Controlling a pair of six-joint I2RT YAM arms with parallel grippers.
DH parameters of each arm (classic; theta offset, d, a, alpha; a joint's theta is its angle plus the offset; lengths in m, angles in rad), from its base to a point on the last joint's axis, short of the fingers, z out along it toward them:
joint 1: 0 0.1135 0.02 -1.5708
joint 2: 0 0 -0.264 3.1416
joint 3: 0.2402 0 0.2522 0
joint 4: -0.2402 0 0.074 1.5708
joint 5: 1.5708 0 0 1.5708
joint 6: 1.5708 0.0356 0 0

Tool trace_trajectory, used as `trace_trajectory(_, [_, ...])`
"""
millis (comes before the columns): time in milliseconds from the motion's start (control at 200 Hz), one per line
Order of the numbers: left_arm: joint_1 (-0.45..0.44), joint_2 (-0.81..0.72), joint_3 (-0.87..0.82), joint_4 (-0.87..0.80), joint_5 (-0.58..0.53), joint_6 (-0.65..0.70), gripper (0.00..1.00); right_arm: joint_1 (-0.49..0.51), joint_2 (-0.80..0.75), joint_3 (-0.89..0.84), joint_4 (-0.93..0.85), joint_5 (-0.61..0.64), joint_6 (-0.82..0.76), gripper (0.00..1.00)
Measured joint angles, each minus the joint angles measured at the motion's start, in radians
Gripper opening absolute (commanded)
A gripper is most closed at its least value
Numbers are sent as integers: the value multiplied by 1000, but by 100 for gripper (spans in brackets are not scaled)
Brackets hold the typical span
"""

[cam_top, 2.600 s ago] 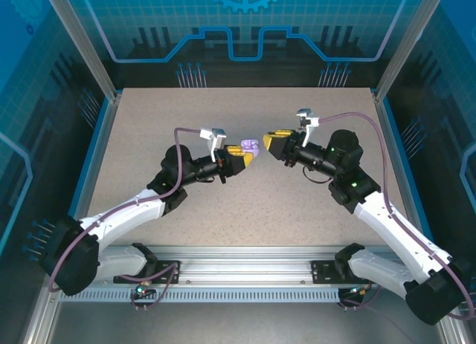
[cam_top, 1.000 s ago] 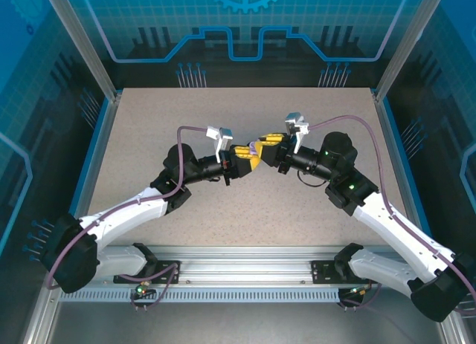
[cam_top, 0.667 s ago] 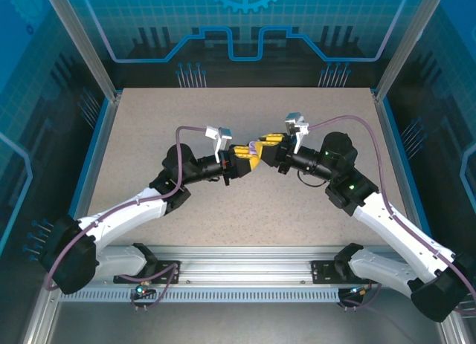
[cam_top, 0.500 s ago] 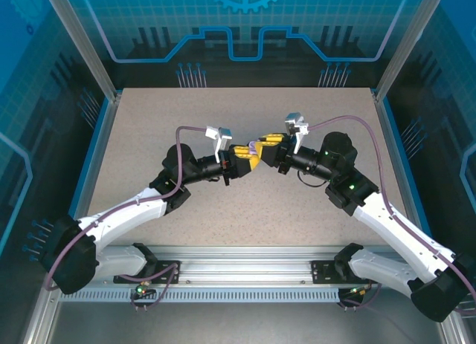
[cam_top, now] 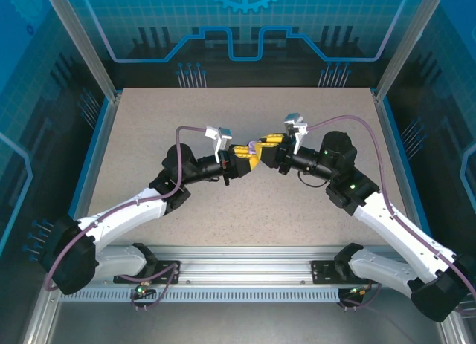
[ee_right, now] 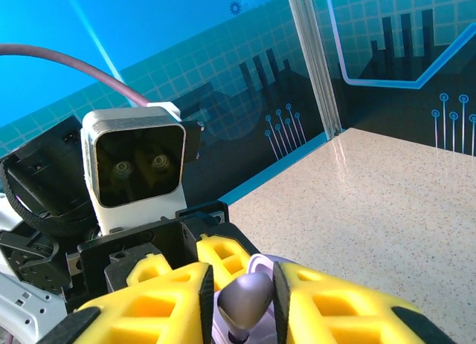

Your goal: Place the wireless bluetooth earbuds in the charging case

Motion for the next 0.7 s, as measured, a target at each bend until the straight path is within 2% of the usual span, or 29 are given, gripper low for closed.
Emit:
trace_trajectory(155, [0,0,0,-1,-3,0,0,0,0,5,-11,0,0,35])
trace_trajectory(460, [0,0,0,-5,-3,0,0,0,0,6,-18,3,0,34])
trace_trajectory(700, [0,0,0,-72,-65,6,0,4,0,9,-111,151,-1,37])
